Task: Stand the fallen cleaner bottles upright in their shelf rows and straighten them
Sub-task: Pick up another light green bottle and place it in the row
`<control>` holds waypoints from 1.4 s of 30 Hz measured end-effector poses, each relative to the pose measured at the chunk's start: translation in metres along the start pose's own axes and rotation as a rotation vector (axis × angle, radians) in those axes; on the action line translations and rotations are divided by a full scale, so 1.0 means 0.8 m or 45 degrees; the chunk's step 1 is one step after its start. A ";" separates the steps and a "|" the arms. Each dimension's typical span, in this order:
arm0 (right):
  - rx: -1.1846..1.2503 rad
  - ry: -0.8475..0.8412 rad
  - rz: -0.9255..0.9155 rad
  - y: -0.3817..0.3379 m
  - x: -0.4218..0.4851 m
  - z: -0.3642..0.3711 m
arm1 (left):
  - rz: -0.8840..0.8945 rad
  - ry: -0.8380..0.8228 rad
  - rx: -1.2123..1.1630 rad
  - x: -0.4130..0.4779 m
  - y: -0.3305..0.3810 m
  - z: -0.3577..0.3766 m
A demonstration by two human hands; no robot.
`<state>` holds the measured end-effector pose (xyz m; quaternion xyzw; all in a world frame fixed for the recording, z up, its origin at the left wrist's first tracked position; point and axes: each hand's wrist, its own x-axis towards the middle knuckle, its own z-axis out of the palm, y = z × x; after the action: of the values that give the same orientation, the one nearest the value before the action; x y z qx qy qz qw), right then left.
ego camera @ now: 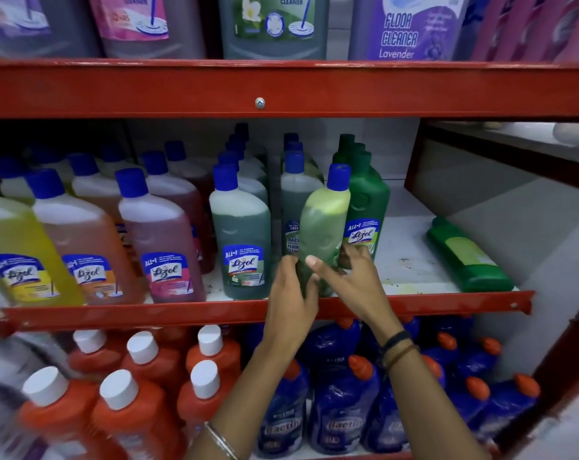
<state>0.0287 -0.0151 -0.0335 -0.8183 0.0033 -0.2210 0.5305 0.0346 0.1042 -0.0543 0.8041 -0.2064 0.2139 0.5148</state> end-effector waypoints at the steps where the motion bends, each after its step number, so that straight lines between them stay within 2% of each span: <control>1: -0.036 0.028 -0.006 -0.004 0.002 0.005 | 0.014 -0.029 -0.042 -0.002 -0.001 -0.002; 5: -0.096 0.120 0.043 -0.002 0.014 0.014 | 0.081 -0.078 -0.075 -0.010 -0.005 -0.007; 8: -0.001 0.139 0.045 0.001 0.016 0.013 | 0.114 -0.073 -0.075 -0.002 -0.004 -0.012; 11: 0.132 0.149 0.064 -0.008 0.013 0.012 | 0.007 -0.135 -0.076 0.011 -0.005 -0.010; 14: 0.336 0.046 0.038 -0.009 0.017 0.003 | -0.109 -0.284 -0.114 0.020 -0.013 -0.008; 17: 0.492 -0.137 0.023 -0.004 0.023 -0.006 | -0.128 -0.365 -0.100 0.023 -0.017 -0.009; 24: 0.470 -0.329 -0.027 -0.002 0.039 -0.018 | -0.124 -0.057 0.165 0.013 -0.003 0.004; 37: 0.418 -0.254 -0.090 0.010 0.033 -0.002 | -0.124 0.155 0.358 0.001 0.004 0.020; 39: 0.289 -0.203 -0.101 0.016 0.025 -0.011 | -0.044 0.272 0.378 -0.002 0.011 0.026; 42: 0.156 -0.003 -0.104 0.025 0.020 -0.053 | 0.243 0.397 0.356 0.000 0.038 0.044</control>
<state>0.0326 -0.0642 -0.0304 -0.7841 -0.0441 -0.2414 0.5700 0.0223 0.0598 -0.0450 0.8016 -0.1677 0.4099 0.4016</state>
